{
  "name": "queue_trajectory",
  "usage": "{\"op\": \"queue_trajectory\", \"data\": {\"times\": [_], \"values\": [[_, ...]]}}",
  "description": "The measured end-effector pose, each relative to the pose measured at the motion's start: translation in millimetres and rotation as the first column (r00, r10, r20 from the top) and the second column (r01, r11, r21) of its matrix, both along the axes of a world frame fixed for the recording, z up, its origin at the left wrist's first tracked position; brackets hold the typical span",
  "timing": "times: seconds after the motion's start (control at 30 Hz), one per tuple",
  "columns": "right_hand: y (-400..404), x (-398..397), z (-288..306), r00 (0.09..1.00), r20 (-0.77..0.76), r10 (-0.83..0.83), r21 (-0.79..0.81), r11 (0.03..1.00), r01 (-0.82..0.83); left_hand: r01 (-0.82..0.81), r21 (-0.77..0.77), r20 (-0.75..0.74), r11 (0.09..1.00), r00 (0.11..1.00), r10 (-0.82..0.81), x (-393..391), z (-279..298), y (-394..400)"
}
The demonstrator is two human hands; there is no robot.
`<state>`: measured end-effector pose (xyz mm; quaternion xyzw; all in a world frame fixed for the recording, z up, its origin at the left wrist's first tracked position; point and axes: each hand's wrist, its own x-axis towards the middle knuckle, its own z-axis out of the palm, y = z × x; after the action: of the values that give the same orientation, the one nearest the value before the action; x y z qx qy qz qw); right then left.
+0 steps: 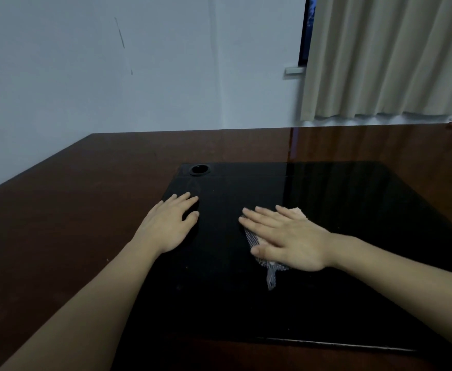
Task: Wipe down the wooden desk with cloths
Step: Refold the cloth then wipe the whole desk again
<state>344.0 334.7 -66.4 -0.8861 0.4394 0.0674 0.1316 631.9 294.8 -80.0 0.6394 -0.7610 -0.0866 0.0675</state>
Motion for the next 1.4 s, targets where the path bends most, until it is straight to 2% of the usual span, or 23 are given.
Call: {"op": "queue_trajectory", "data": {"times": [0.2, 0.3, 0.4, 0.57, 0.63, 0.77, 0.87, 0.97, 1.03, 1.13, 1.3, 1.4], "values": [[-78.7, -13.0, -4.2, 0.962, -0.046, -0.268, -0.115, 0.958, 0.262, -0.009, -0.012, -0.002, 1.000, 1.000, 0.009, -0.9, -0.1, 1.3], [-90.7, -5.4, -7.2, 0.941, -0.053, -0.334, -0.123, 0.937, 0.326, -0.008, -0.012, -0.001, 1.000, 1.000, 0.008, -2.3, 0.7, 2.1], [-70.8, 5.5, -5.9, 0.962, -0.044, -0.271, -0.114, 0.958, 0.265, -0.005, -0.011, -0.006, 1.000, 1.000, 0.005, -2.6, 1.1, 2.0], [5.7, 0.9, -1.7, 0.999, -0.014, -0.034, -0.058, 0.998, 0.034, 0.008, -0.006, -0.023, 1.000, 1.000, -0.008, -1.8, 4.1, 1.9], [27.7, -12.2, -2.7, 1.000, 0.010, 0.012, -0.057, 0.998, -0.011, 0.001, -0.010, -0.018, 1.000, 1.000, -0.001, -4.6, 7.6, 1.0], [12.8, -32.0, -0.3, 0.999, 0.013, -0.031, -0.019, 0.999, 0.032, 0.011, -0.006, -0.105, 1.000, 0.994, -0.011, -24.5, 14.5, 2.0], [-32.2, -43.2, -1.2, 0.987, -0.019, -0.161, -0.068, 0.985, 0.160, 0.041, 0.003, -0.160, 0.999, 0.986, -0.040, -50.9, 15.8, 3.5], [-71.2, -51.5, -4.3, 0.950, -0.052, -0.306, -0.123, 0.946, 0.298, 0.062, 0.008, -0.151, 0.998, 0.987, -0.060, -75.1, 12.1, 4.6], [-80.4, -50.4, -6.8, 0.936, -0.059, -0.347, -0.133, 0.932, 0.337, 0.067, 0.011, -0.146, 0.998, 0.987, -0.065, -87.6, 10.1, 4.4], [-63.7, -44.9, -5.9, 0.946, -0.053, -0.319, -0.118, 0.943, 0.311, 0.083, 0.009, -0.147, 0.996, 0.986, -0.081, -102.8, 10.0, 2.8], [14.2, -55.9, -0.1, 0.992, -0.020, -0.123, -0.047, 0.991, 0.122, 0.109, -0.001, -0.170, 0.994, 0.980, -0.107, -119.9, 5.9, -2.4], [39.4, -74.2, -0.8, 0.996, -0.003, -0.087, -0.026, 0.996, 0.087, 0.111, 0.000, -0.166, 0.994, 0.980, -0.109, -129.8, 0.8, -2.5]]}}
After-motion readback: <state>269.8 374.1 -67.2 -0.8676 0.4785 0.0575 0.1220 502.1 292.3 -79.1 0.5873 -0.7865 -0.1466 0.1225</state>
